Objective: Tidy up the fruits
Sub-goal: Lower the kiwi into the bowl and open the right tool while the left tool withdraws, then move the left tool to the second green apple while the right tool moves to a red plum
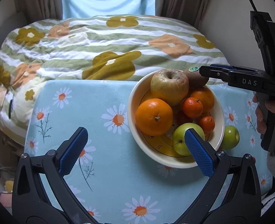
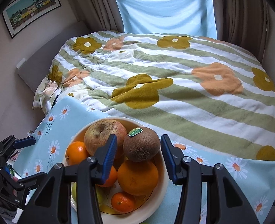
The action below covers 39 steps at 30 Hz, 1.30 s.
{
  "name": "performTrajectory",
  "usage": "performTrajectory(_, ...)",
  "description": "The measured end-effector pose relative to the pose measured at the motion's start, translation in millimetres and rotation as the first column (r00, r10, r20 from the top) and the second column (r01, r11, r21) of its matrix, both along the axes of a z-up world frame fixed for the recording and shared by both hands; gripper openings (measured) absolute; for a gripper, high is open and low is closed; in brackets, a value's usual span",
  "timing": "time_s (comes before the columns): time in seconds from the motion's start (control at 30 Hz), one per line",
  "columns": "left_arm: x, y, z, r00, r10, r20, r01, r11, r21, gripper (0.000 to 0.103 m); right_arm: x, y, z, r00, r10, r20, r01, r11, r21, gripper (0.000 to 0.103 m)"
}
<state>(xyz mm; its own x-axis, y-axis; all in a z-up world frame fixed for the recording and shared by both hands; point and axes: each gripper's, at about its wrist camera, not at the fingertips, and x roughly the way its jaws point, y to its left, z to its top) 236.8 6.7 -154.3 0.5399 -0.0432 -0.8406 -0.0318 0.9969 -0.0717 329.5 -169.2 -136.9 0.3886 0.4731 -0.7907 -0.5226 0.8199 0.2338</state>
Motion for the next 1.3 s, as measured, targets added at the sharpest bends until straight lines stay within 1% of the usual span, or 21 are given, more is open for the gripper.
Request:
performTrajectory(0.2, -4.7, -4.2, 10.7, 1.000, -0.003, 0.018, 0.003, 1.000, 0.016, 0.103, -8.2, -8.0, 3.8, 0.999, -0.031, -0.033, 0.032, 0.999, 0.006, 0.045)
performTrajectory(0.43, -19.4, -11.2, 29.5, 0.999, -0.006, 0.054, 0.004, 1.000, 0.026, 0.103, -31.5, -17.8, 28.4, 0.999, -0.041, 0.010, 0.041, 0.999, -0.012, 0.045)
performTrajectory(0.47, -22.4, -13.0, 33.0, 0.998, -0.006, 0.061, 0.005, 1.000, 0.028, 0.103, -35.0, -18.2, 32.6, 0.999, -0.042, 0.020, 0.043, 0.999, -0.021, 0.048)
performTrajectory(0.5, -25.5, -14.5, 36.4, 0.998, -0.009, 0.069, 0.007, 1.000, 0.030, 0.103, -39.1, -19.1, 37.1, 0.999, -0.042, 0.033, 0.043, 0.999, -0.030, 0.056)
performTrajectory(0.53, -28.5, -16.0, 39.9, 0.997, -0.011, 0.076, 0.009, 0.999, 0.032, 0.103, -43.9, -20.0, 42.2, 0.998, -0.041, 0.045, 0.043, 0.998, -0.036, 0.069)
performTrajectory(0.6, -34.8, -20.0, 46.6, 0.996, -0.015, 0.091, 0.012, 0.999, 0.036, 0.103, -52.2, -22.3, 51.0, 0.997, -0.036, 0.063, 0.038, 0.999, -0.039, 0.080)
performTrajectory(0.67, -40.7, -24.9, 53.3, 0.994, -0.022, 0.103, 0.018, 0.999, 0.044, 0.103, -63.0, -26.0, 59.4, 0.996, -0.033, 0.078, 0.036, 0.999, -0.041, 0.081)
performTrajectory(0.7, -43.6, -27.1, 56.7, 0.994, -0.025, 0.111, 0.020, 0.999, 0.048, 0.103, -68.4, -28.3, 63.4, 0.996, -0.036, 0.086, 0.039, 0.998, -0.041, 0.084)
performTrajectory(0.73, -46.9, -29.1, 60.5, 0.992, -0.029, 0.120, 0.023, 0.998, 0.051, 0.103, -74.4, -31.4, 67.8, 0.995, -0.040, 0.096, 0.044, 0.998, -0.039, 0.091)
performTrajectory(0.8, -53.7, -34.6, 67.9, 0.990, -0.038, 0.137, 0.031, 0.998, 0.053, 0.103, -85.8, -38.8, 76.3, 0.992, -0.052, 0.119, 0.056, 0.998, -0.028, 0.100)
performTrajectory(0.83, -57.6, -37.4, 71.3, 0.989, -0.041, 0.144, 0.033, 0.998, 0.056, 0.103, -91.9, -42.9, 80.6, 0.990, -0.057, 0.129, 0.061, 0.998, -0.022, 0.102)
performTrajectory(1.07, -76.4, -64.0, 89.1, 0.978, -0.093, 0.189, 0.082, 0.994, 0.066, 0.103, -128.5, -76.7, 98.1, 0.981, -0.106, 0.159, 0.112, 0.993, -0.024, 0.102)
performTrajectory(1.2, -81.4, -84.4, 95.0, 0.968, -0.153, 0.200, 0.142, 0.988, 0.067, 0.103, -150.5, -98.5, 102.5, 0.975, -0.151, 0.162, 0.157, 0.987, -0.029, 0.102)
performTrajectory(1.3, -84.1, -99.1, 98.1, 0.955, -0.211, 0.208, 0.202, 0.977, 0.067, 0.103, -167.5, -113.6, 103.9, 0.969, -0.199, 0.150, 0.206, 0.978, -0.031, 0.102)
